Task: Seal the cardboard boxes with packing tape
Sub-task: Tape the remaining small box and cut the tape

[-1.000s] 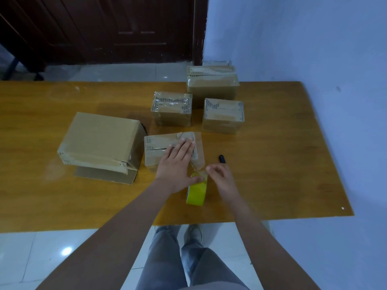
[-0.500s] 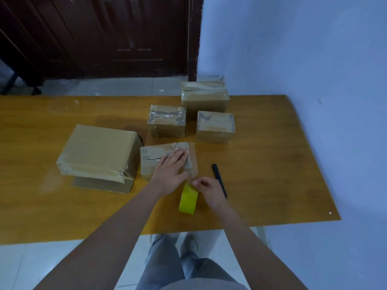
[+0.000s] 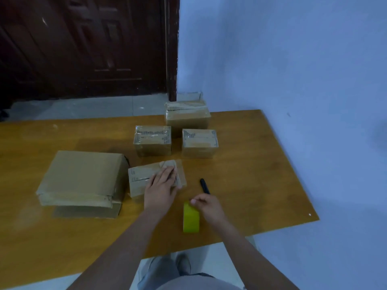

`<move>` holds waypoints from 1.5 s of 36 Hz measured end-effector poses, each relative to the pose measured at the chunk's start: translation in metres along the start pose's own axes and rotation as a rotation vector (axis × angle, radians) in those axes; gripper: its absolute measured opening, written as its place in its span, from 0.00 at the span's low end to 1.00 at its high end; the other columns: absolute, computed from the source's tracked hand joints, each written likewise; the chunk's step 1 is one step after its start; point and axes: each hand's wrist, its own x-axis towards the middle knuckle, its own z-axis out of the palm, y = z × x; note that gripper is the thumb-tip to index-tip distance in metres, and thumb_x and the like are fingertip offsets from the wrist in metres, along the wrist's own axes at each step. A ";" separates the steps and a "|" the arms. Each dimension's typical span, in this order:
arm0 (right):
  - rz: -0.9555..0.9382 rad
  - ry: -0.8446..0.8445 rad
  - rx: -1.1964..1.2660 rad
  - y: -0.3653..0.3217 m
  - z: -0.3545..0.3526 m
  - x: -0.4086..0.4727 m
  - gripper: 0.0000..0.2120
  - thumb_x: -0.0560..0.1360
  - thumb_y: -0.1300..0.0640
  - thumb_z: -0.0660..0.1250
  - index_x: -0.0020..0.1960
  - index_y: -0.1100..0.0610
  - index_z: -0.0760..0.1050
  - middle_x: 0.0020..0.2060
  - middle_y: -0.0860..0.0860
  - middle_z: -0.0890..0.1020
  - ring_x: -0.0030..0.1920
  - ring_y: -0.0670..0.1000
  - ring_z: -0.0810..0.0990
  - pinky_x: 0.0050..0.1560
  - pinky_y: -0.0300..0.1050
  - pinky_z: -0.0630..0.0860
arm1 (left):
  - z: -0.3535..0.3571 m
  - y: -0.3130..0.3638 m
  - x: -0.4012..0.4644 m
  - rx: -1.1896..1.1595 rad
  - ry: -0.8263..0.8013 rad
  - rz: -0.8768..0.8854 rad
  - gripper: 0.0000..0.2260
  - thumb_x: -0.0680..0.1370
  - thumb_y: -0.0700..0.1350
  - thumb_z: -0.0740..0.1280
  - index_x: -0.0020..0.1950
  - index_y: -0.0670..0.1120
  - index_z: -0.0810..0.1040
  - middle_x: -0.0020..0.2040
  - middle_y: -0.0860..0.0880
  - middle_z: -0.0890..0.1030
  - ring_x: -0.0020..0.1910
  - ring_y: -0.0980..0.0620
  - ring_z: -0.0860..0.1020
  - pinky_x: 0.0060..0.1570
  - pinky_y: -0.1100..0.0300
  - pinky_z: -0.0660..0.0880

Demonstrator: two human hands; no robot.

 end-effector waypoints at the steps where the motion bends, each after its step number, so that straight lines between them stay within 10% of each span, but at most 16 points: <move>1: 0.009 0.012 0.007 -0.001 -0.002 0.000 0.06 0.76 0.56 0.67 0.40 0.54 0.78 0.39 0.50 0.80 0.42 0.47 0.77 0.46 0.43 0.71 | 0.001 0.000 0.000 -0.007 0.002 0.001 0.27 0.82 0.54 0.57 0.78 0.50 0.55 0.78 0.53 0.55 0.77 0.54 0.49 0.74 0.56 0.44; 12: 0.063 0.090 0.037 -0.001 -0.004 0.001 0.06 0.76 0.57 0.67 0.40 0.53 0.77 0.37 0.46 0.79 0.40 0.42 0.76 0.39 0.32 0.69 | 0.000 -0.008 0.001 0.021 -0.031 0.067 0.31 0.78 0.61 0.45 0.75 0.47 0.65 0.75 0.51 0.65 0.75 0.50 0.60 0.72 0.53 0.54; 16: 0.053 0.117 0.031 -0.001 -0.004 0.001 0.10 0.76 0.57 0.68 0.36 0.50 0.76 0.34 0.46 0.77 0.38 0.44 0.74 0.40 0.38 0.68 | 0.001 -0.011 0.006 0.107 0.049 0.135 0.23 0.75 0.50 0.71 0.67 0.44 0.76 0.67 0.48 0.76 0.66 0.47 0.74 0.63 0.50 0.69; 36: 0.160 0.281 0.073 -0.018 0.018 0.001 0.13 0.76 0.56 0.67 0.34 0.55 0.71 0.32 0.52 0.73 0.36 0.49 0.71 0.38 0.43 0.65 | -0.007 -0.042 0.023 0.284 -0.022 0.464 0.38 0.58 0.52 0.83 0.63 0.39 0.77 0.57 0.40 0.79 0.59 0.41 0.69 0.44 0.42 0.78; 42: 0.182 0.334 0.101 -0.019 0.020 0.001 0.09 0.76 0.57 0.67 0.38 0.57 0.74 0.32 0.50 0.74 0.36 0.47 0.72 0.38 0.41 0.67 | -0.028 -0.032 0.027 0.010 -0.129 0.296 0.37 0.78 0.65 0.54 0.79 0.49 0.42 0.75 0.51 0.61 0.73 0.49 0.58 0.70 0.49 0.57; 47: 0.174 0.361 0.135 -0.021 0.024 0.000 0.10 0.76 0.57 0.67 0.37 0.58 0.74 0.33 0.54 0.72 0.36 0.49 0.70 0.37 0.43 0.65 | -0.040 -0.015 0.046 -0.056 0.013 0.128 0.34 0.79 0.61 0.57 0.78 0.45 0.50 0.71 0.46 0.63 0.69 0.47 0.61 0.66 0.51 0.59; 54: 0.188 0.330 0.100 -0.017 0.026 -0.001 0.10 0.76 0.55 0.67 0.36 0.54 0.75 0.35 0.54 0.74 0.38 0.50 0.72 0.41 0.45 0.67 | -0.024 0.008 0.070 0.041 -0.199 -0.057 0.31 0.76 0.59 0.62 0.73 0.44 0.61 0.70 0.46 0.68 0.69 0.46 0.65 0.67 0.49 0.58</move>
